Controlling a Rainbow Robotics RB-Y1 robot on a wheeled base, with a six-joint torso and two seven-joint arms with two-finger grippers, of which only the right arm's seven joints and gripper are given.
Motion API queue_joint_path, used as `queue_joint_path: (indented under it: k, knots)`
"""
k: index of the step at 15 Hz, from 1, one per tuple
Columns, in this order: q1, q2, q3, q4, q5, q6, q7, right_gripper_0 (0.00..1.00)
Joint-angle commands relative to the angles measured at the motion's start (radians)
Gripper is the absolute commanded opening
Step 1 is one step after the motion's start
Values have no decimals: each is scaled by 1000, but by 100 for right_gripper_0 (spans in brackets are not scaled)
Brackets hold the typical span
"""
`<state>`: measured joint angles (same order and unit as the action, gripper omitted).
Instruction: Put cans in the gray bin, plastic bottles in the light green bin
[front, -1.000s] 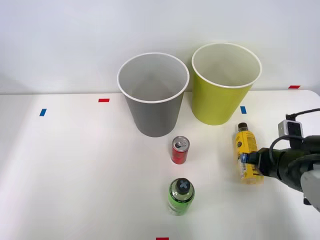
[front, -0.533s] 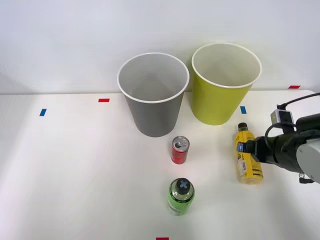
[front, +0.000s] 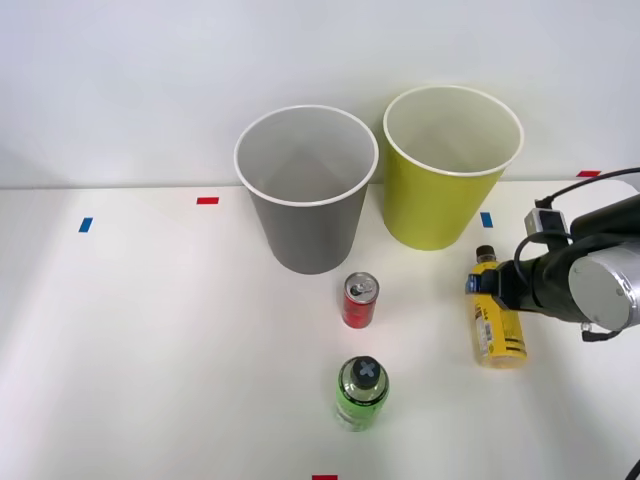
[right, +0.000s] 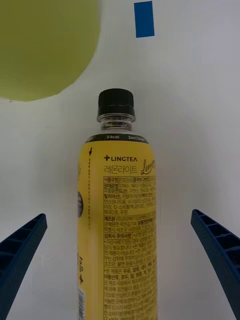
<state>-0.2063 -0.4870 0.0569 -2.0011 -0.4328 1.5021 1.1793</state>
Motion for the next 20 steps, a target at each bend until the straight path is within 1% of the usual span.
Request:
queue_joint_path:
  k: [1,4,9,12,14,15,18,20]
  knots:
    - [-36,41,-2,50,31,0,5,100]
    - [-70,67,-2,96,57,-2,8,100]
    - [-70,68,-2,97,69,7,-4,100]
    - [-73,88,-2,108,111,9,-4,100]
    - [-90,94,0,150,112,9,-4,100]
    - [-102,108,0,171,132,9,-4,100]
    - [-102,122,-2,173,184,44,-10,100]
    - [-102,125,-2,173,187,46,-14,100]
